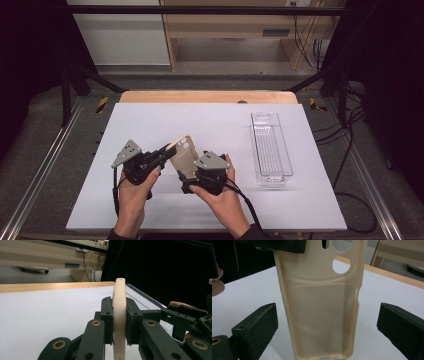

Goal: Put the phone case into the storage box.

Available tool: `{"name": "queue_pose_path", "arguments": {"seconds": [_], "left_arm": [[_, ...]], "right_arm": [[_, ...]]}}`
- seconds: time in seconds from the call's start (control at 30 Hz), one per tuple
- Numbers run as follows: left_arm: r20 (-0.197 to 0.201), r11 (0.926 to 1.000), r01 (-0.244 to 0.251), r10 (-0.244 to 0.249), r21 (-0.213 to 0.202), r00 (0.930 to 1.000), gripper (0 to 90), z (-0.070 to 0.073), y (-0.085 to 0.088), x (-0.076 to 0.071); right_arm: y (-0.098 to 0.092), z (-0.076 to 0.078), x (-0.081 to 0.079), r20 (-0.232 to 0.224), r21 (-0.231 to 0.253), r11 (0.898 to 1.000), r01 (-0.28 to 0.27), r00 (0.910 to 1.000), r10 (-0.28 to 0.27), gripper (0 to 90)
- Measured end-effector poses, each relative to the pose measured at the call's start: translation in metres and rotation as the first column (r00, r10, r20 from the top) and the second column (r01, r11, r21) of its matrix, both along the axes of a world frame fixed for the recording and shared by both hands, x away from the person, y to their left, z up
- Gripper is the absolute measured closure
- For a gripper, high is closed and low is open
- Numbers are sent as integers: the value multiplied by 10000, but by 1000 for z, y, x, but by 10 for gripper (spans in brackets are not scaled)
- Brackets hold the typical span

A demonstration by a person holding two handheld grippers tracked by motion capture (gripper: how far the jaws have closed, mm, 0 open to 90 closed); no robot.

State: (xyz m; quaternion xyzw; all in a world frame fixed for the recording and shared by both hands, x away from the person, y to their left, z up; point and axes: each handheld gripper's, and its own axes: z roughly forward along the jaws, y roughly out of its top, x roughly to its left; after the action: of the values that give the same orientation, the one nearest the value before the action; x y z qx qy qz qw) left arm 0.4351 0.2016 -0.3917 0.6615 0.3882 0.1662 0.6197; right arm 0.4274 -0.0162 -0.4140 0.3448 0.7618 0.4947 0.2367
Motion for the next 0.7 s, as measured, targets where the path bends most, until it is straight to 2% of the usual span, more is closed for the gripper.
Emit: {"name": "queue_pose_path", "arguments": {"seconds": [0.7], "left_arm": [[-134,9997,220,-222,-144,9997,792,-2,-4,0]], "right_arm": [[3,1,7,106,83,9999,-118,9999,117,34]]}}
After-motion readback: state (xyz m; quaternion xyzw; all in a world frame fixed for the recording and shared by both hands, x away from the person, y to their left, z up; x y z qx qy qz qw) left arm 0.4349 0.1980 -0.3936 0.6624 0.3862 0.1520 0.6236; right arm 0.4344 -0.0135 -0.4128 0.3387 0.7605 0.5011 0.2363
